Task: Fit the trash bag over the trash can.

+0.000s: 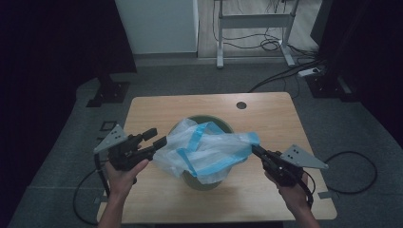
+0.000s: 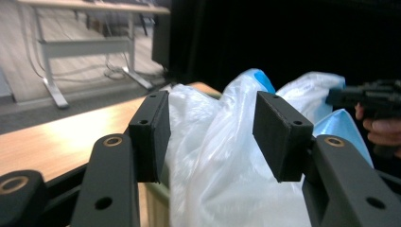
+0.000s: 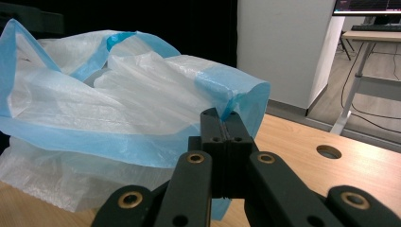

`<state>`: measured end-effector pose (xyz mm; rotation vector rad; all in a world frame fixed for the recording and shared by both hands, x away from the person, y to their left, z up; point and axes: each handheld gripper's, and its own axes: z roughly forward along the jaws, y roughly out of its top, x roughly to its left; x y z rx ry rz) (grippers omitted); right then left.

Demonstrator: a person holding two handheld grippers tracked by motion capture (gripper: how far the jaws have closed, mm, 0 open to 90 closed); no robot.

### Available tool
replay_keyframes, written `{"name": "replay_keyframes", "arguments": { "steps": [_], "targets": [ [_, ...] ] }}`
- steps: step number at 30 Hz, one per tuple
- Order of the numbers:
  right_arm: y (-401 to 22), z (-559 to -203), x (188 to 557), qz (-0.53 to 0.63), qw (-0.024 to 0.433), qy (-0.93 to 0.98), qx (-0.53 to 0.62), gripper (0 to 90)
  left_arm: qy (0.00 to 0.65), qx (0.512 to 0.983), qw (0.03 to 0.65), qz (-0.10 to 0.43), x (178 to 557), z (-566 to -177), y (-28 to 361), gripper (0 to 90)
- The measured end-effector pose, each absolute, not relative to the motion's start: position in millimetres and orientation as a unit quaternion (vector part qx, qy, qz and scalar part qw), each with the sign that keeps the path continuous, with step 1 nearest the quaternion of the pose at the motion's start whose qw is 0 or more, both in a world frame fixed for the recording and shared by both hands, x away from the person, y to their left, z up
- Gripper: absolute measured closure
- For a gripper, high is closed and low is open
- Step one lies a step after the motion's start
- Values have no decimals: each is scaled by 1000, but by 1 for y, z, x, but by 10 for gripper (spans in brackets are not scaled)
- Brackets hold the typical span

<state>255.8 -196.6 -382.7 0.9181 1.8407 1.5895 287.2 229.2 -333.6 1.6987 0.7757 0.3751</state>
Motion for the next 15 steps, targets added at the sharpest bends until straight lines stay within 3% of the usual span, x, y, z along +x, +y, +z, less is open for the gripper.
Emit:
{"name": "replay_keyframes", "arguments": {
  "steps": [10,11,12,13,15],
  "targets": [
    [-193,-379,258,590,269,684,335,888,322,758,547,150,301,-337,206,479],
    [-192,-379,258,591,269,683,334,888,322,760,545,150,302,-338,205,545],
    [-192,-379,258,591,269,683,334,888,322,761,542,150,303,-339,204,545],
    [-192,-379,257,591,268,684,334,888,321,764,539,153,304,-341,202,636],
    [-191,-379,257,591,267,685,334,888,319,765,539,150,305,-342,202,735]
  ]
}}
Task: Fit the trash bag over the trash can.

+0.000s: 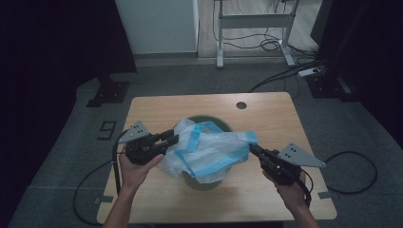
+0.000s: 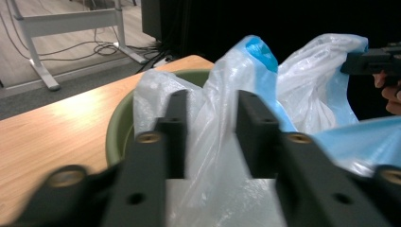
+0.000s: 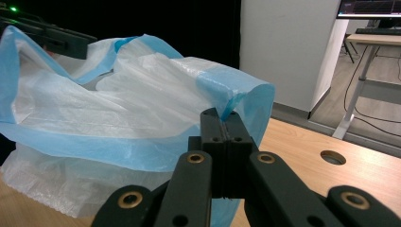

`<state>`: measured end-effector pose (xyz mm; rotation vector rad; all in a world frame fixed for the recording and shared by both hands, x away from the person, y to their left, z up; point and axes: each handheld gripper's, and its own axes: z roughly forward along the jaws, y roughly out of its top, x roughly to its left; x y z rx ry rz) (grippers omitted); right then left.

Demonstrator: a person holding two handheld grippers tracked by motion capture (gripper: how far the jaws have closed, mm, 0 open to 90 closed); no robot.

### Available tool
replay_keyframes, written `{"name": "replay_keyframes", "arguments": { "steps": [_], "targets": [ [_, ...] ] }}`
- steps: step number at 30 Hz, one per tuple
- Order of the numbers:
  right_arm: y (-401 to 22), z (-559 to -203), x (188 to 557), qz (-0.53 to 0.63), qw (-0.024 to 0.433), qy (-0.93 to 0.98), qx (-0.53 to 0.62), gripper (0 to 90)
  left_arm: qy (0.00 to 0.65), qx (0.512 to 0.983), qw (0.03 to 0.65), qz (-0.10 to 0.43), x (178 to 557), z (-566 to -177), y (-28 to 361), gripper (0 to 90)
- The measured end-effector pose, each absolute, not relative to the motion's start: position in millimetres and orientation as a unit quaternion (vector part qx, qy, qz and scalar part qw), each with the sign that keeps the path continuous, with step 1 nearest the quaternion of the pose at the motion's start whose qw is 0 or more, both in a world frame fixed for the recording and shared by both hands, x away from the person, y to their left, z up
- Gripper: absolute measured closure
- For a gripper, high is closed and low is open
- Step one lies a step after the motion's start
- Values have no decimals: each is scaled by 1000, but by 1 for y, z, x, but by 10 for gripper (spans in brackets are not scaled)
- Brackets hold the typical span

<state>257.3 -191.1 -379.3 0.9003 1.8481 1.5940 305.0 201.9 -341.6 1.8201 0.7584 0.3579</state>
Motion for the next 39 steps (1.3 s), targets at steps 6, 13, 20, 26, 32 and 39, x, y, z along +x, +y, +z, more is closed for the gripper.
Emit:
{"name": "replay_keyframes", "arguments": {
  "steps": [6,13,20,26,32,39],
  "targets": [
    [-192,-380,259,589,270,684,335,888,318,762,540,163,307,-347,202,900],
    [-195,-380,261,582,277,685,338,887,334,727,569,192,310,-343,212,900],
    [-203,-374,273,566,299,684,349,888,351,680,605,219,316,-338,226,900],
    [-218,-366,277,566,317,669,363,888,357,661,624,218,311,-336,239,900],
    [-217,-365,270,573,315,670,352,888,342,673,629,186,313,-339,235,900],
    [-207,-366,270,575,312,678,336,887,341,684,619,180,317,-333,225,692]
  ]
}}
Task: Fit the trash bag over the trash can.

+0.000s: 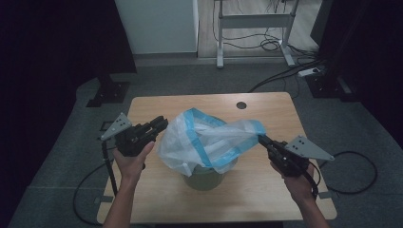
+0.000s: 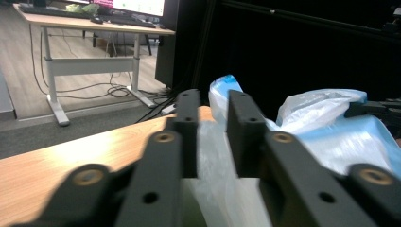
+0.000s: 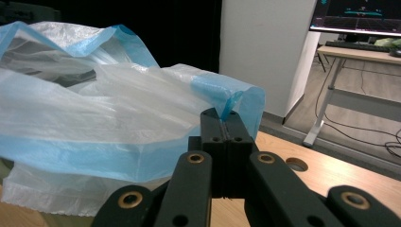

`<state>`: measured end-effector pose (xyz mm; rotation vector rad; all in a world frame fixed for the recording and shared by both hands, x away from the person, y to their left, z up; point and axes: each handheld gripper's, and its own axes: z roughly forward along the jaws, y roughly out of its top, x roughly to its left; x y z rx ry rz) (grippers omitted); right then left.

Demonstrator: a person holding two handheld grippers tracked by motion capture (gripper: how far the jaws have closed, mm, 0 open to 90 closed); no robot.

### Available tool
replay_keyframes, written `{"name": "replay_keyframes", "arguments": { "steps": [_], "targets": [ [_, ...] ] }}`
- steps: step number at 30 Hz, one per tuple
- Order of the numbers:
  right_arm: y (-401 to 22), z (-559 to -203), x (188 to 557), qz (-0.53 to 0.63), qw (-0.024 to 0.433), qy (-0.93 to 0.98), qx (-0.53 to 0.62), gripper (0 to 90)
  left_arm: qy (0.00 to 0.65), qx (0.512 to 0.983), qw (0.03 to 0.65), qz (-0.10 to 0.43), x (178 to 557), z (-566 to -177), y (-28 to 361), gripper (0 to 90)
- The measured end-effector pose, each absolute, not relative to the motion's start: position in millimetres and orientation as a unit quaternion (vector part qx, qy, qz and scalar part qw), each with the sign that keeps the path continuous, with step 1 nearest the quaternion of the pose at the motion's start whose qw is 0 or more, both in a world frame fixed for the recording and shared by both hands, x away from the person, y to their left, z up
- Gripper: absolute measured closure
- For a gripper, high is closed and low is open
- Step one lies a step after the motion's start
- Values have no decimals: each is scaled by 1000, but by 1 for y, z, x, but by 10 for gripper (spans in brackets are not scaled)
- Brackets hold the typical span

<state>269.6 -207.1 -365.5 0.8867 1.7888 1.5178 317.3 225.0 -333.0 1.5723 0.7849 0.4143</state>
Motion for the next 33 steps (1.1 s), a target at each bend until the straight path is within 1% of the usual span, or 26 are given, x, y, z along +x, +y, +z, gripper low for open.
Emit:
{"name": "replay_keyframes", "arguments": {
  "steps": [3,5,6,14,20,23,26,28,31,32,33],
  "targets": [
    [-205,-365,269,576,311,678,333,887,347,688,616,166,322,-330,225,579],
    [-205,-366,269,575,311,679,332,887,346,695,613,149,325,-330,225,539],
    [-205,-366,269,575,311,679,332,887,346,695,613,149,325,-330,225,518],
    [-202,-369,268,569,313,685,329,887,339,698,615,144,319,-325,226,494],
    [-199,-372,269,568,311,687,331,887,323,715,605,136,314,-318,218,457],
    [-197,-374,269,566,310,689,329,887,317,734,587,127,314,-317,210,433],
    [-197,-374,268,568,310,688,329,887,328,752,560,120,319,-321,204,414],
    [-196,-374,268,570,309,687,328,887,332,757,550,119,322,-325,201,445],
    [-196,-374,267,573,308,687,324,887,336,758,545,122,324,-329,200,595],
    [-196,-374,267,573,308,687,324,887,337,758,545,125,325,-330,200,595],
    [-195,-374,266,573,308,688,322,887,333,760,545,119,327,-332,200,732]
  ]
}}
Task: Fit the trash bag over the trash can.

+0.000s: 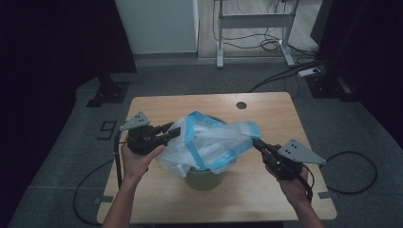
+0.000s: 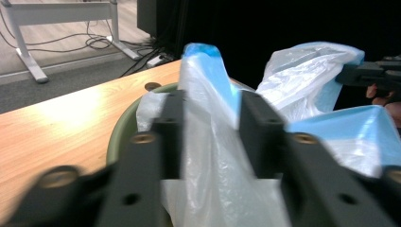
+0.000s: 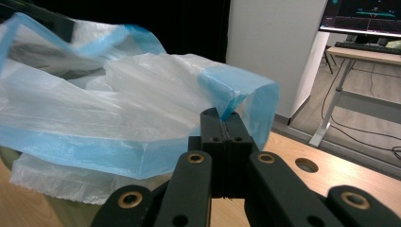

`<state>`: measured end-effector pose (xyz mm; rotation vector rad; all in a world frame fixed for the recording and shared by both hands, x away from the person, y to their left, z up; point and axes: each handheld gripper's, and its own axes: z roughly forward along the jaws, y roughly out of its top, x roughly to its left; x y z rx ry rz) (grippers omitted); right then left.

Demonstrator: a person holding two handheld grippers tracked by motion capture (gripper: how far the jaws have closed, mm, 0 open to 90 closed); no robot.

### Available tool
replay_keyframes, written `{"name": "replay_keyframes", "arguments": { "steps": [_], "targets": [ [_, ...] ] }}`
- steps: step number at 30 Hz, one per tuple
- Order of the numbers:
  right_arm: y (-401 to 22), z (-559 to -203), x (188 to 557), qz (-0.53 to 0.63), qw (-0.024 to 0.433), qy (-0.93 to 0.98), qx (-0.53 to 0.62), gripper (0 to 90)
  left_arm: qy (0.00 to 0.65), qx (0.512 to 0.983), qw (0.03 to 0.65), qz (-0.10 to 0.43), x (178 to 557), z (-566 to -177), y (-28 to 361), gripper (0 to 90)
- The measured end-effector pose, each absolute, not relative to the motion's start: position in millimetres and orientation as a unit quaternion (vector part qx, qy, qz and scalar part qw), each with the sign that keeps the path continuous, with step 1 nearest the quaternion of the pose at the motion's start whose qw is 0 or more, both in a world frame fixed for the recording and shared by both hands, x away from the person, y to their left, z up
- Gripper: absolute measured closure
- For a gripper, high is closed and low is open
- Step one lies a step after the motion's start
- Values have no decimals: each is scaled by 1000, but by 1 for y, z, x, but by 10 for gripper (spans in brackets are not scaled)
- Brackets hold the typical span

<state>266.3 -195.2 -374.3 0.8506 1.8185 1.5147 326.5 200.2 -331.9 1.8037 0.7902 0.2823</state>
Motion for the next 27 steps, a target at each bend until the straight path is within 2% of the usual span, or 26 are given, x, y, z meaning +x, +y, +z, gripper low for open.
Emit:
{"name": "replay_keyframes", "arguments": {
  "steps": [1,2,4,10,16,20,27],
  "targets": [
    [-195,-374,266,573,308,688,322,887,330,762,545,114,327,-334,200,732],
    [-195,-375,266,573,307,688,322,887,329,764,543,119,328,-335,200,830],
    [-195,-375,267,573,307,688,323,887,330,753,552,140,327,-339,202,894],
    [-198,-377,269,567,309,688,331,887,352,702,589,190,325,-341,213,900],
    [-205,-376,272,564,318,682,340,888,362,666,614,219,318,-339,225,900],
    [-211,-374,270,566,323,676,345,887,364,649,632,216,310,-339,236,900],
    [-216,-383,253,571,312,678,342,888,358,649,641,199,286,-354,250,900]
  ]
}}
